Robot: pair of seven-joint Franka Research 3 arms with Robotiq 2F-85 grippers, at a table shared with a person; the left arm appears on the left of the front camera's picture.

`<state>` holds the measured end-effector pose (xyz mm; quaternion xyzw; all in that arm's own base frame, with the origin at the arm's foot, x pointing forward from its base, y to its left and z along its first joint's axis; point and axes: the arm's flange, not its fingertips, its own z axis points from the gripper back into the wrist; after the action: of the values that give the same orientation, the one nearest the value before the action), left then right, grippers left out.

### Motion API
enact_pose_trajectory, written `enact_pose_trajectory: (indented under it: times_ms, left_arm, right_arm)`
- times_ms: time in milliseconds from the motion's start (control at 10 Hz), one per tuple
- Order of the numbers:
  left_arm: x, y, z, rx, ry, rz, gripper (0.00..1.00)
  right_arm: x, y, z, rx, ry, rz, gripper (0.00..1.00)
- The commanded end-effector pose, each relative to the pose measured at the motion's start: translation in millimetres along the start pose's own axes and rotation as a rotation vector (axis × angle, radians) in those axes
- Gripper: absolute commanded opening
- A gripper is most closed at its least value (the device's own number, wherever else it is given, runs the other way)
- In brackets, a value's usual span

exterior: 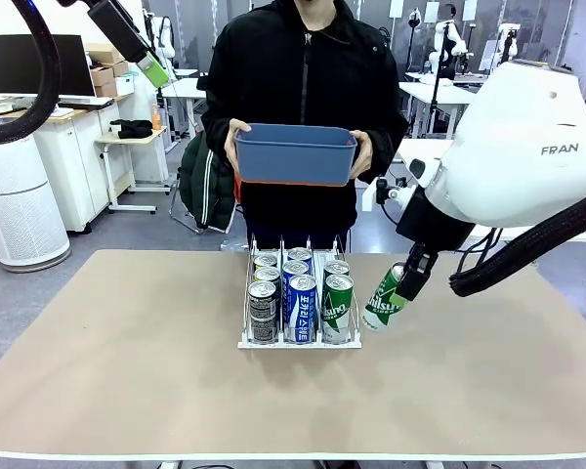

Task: Fill the beverage cans into the dispenser.
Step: Place the picked Sprite in the line of the Automatic Can Dispenser with the same cans.

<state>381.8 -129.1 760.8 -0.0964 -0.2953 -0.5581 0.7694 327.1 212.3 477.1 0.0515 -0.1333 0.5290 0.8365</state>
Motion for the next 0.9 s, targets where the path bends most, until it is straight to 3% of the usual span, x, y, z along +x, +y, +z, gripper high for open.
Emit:
enact_pose_trajectory:
  times_ms: [0,800]
  left_arm:
    - [-1.3,0.2,1.1,-0.002,-0.001,0.001,1.00]
    - [-1.3,0.2,1.1,-0.002,-0.001,0.001,1.00]
  right_arm:
    - [12.5,-1.6,-6.6,0.006,-0.009,-0.005,0.04]
    - [52.9,-1.9,-29.3,0.078,-0.040,-0.041,0.04]
